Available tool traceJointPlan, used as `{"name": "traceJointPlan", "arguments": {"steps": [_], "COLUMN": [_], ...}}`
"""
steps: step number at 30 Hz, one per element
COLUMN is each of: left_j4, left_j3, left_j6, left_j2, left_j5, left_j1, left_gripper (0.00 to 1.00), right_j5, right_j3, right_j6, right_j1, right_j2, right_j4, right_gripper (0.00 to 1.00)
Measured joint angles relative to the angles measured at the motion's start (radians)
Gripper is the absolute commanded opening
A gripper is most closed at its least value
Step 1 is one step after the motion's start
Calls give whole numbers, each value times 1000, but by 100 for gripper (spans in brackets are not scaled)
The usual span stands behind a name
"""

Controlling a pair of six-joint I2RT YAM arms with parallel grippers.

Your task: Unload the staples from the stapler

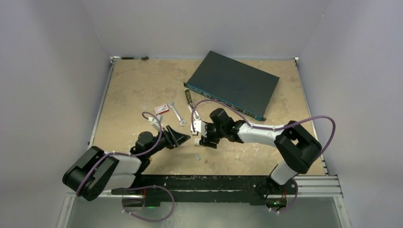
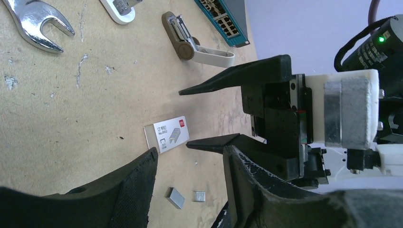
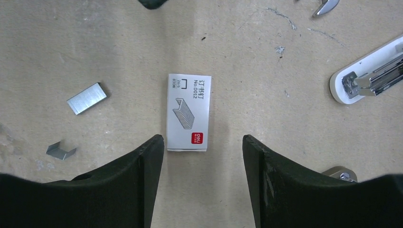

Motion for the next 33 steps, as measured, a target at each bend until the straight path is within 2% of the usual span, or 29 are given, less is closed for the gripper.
{"name": "traceJointPlan", "arguments": {"steps": [11, 17, 26, 33], "left_j4": [29, 82, 193, 250], "left_j3": [4, 17, 31, 41], "left_j6": [5, 5, -19, -101], "left_j2": [56, 132, 262, 346], "left_j5": [8, 26, 64, 63], "left_j1": [0, 0, 0, 0], "left_gripper": [51, 46, 48, 45], "right_j5": [-44, -51, -64, -71], "right_j3": [35, 46, 64, 69], "right_j6": [-10, -18, -25, -32], "right_j1": [-22, -22, -22, -22], "right_j2": [57, 62, 85, 95], "right_j4": [-39, -51, -78, -87], "right_gripper": [54, 45, 44, 38]}}
